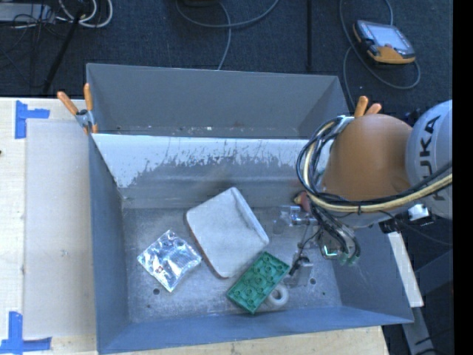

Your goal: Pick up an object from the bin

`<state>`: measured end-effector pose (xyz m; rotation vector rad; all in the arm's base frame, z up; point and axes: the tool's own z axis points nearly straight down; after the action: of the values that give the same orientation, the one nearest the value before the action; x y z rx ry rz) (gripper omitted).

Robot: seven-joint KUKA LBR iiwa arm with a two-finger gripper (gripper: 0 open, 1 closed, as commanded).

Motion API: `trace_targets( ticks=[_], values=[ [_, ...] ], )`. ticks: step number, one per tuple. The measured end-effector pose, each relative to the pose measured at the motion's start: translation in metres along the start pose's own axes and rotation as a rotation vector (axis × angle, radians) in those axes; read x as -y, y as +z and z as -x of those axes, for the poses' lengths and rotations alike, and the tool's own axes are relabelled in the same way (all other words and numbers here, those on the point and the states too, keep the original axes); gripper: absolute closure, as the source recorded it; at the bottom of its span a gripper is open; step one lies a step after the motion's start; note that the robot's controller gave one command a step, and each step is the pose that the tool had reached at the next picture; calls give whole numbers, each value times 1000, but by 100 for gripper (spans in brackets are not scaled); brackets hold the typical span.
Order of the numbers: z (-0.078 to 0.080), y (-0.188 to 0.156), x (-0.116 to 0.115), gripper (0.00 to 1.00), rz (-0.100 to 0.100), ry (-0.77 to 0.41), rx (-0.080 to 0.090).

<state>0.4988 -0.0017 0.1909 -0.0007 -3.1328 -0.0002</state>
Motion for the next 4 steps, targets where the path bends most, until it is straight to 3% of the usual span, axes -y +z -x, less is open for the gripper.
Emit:
trace_targets(
  ticks=[1, 2, 3, 4],
  values=[
    [-18, 53, -22, 0, 0, -449, 3],
    [13, 72, -17, 0, -2, -539, 9],
    [15, 78, -16, 0, -2, -708, 8],
    [19, 121, -32, 0, 0, -832, 4]
  ],
)
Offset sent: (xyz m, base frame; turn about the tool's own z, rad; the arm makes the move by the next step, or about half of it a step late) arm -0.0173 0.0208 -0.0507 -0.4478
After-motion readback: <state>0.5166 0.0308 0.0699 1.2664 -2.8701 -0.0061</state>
